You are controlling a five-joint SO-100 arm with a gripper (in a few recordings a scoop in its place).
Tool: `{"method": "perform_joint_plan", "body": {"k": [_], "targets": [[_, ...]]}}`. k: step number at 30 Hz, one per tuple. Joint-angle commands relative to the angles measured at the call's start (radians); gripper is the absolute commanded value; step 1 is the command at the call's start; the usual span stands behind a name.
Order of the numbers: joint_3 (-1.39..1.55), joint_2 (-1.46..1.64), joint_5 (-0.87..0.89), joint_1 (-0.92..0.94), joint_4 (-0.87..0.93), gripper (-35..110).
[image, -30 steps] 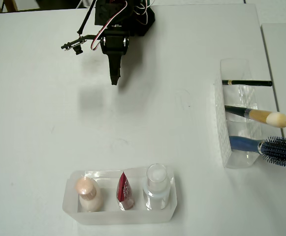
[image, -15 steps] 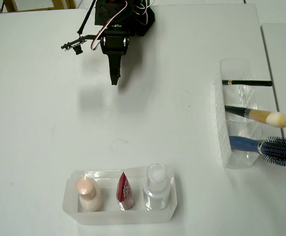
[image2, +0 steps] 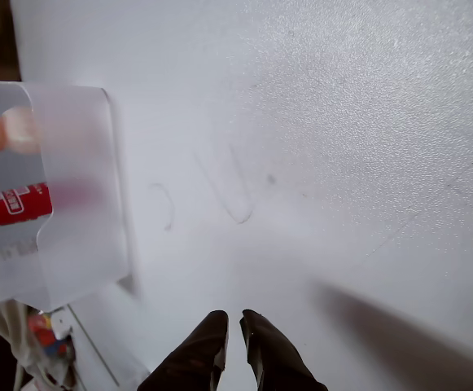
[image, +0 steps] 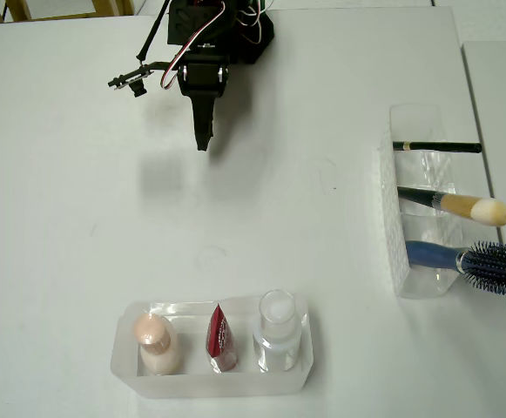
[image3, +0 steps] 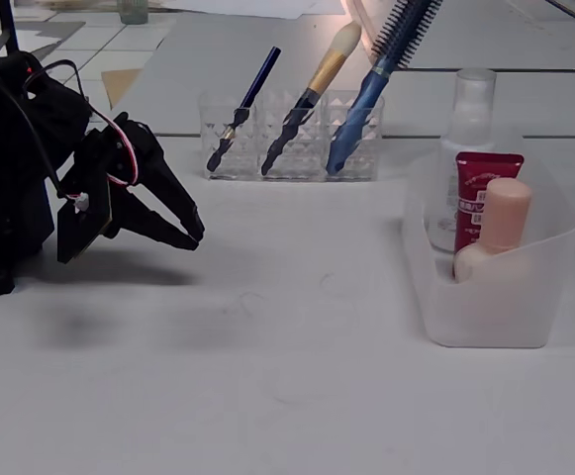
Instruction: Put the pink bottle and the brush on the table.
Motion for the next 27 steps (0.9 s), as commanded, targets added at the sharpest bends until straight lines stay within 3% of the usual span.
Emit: {"method": "perform_joint_plan", "body": {"k": [1,27], "targets": [[0.0,0.023,-0.011,0.003,-0.006,0],[0.0,0.023,-0.015,-0.006,-0.005,0]]}}
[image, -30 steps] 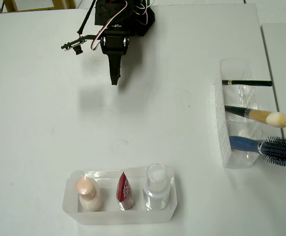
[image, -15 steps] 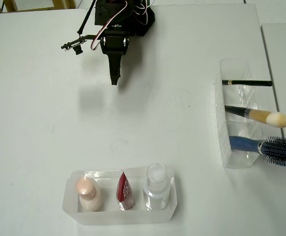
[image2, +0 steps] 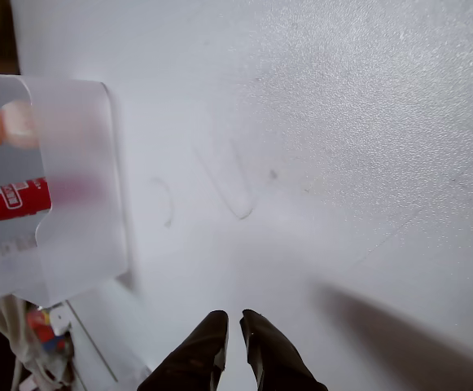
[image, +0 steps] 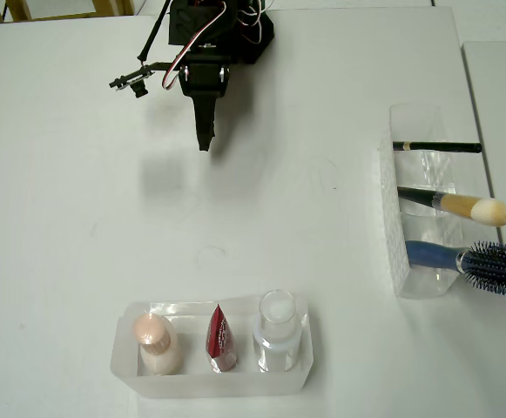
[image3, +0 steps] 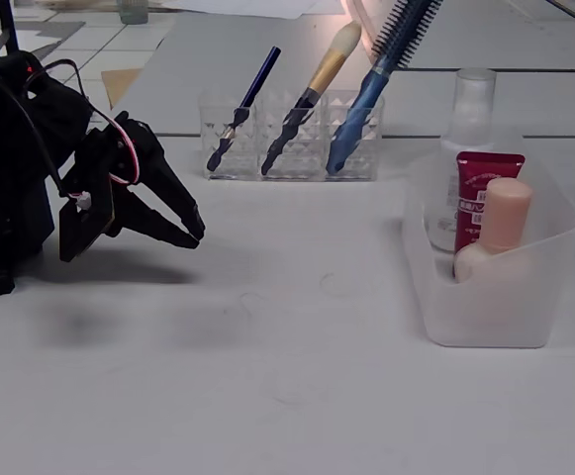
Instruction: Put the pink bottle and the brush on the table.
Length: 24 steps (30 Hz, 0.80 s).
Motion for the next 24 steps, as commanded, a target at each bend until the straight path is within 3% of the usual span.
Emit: {"method": "perform_joint_plan", "body": {"k": [1,24], "targets": [[0.0,0.023,-0.015,0.005,-0.005,0],[0.002,0.023,-0.04,0.0,-0.006,0]]}}
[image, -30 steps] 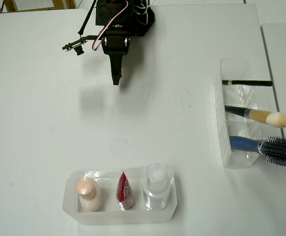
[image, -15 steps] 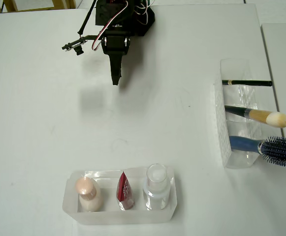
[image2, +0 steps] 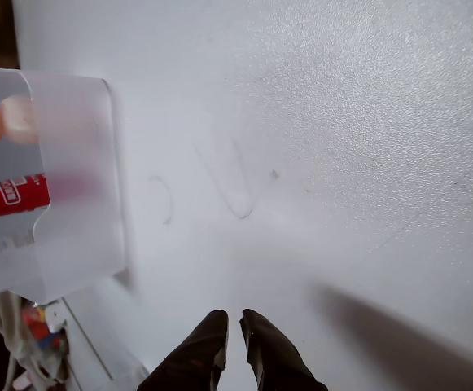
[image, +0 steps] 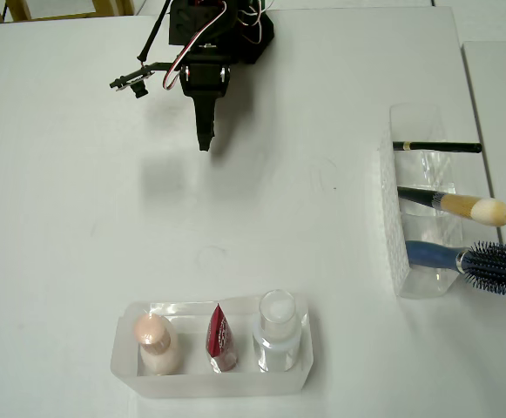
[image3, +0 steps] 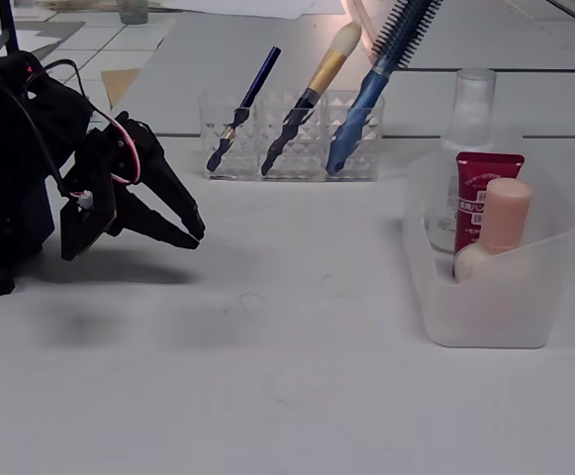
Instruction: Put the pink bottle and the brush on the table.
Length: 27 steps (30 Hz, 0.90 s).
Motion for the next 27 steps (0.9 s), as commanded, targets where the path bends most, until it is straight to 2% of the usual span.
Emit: {"method": "perform_joint_plan", "body": {"k": [1,13,27], "targets": [[0.002,0.023,-0.032,0.002,-0.006,0],[-0.08,0.023,-0.112,0.014,0.017,0],[-0.331,-0.028,-0.333,0.015,0.123,0]]}}
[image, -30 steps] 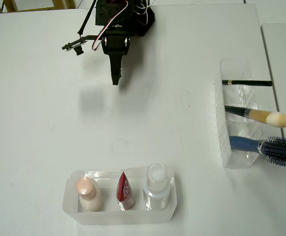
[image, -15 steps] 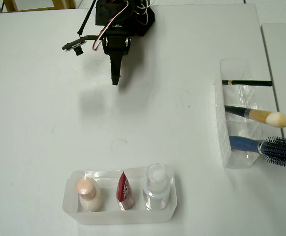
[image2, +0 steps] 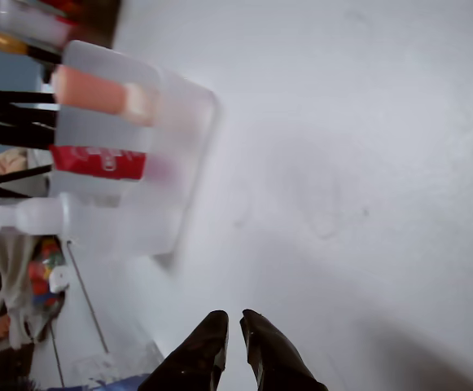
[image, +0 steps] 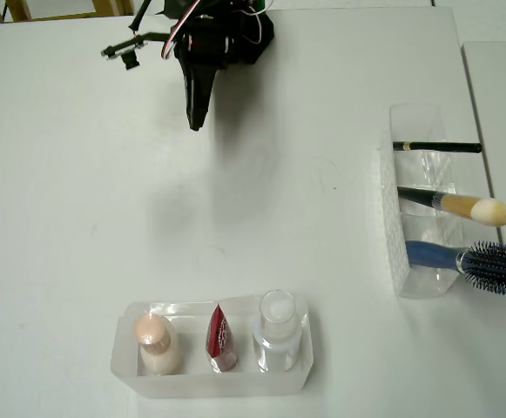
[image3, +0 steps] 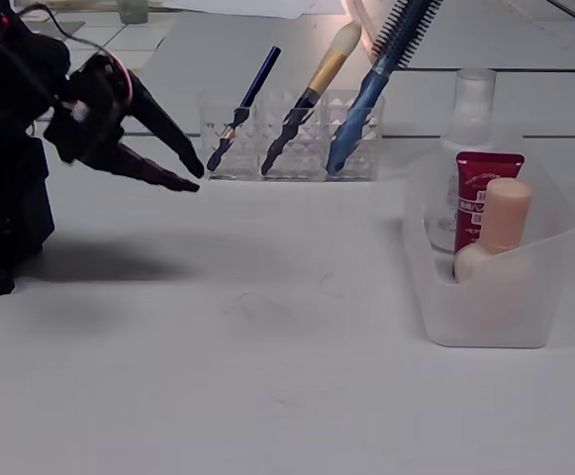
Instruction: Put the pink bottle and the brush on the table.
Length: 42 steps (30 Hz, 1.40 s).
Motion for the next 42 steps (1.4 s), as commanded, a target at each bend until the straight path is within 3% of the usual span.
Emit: {"method": "perform_joint_plan", "body": {"k": [1,10,24,42], "targets": [[-0.086,-0.017,-0.069,0.006,0.046,0],[-0.21,-0.083,-0.278,0.008,0.133,0],[-0.219,-0.224,-0.614,0.051,-0.049,0],[-0.219,-0.612,-0.922,0.051,-0.577,0]]}}
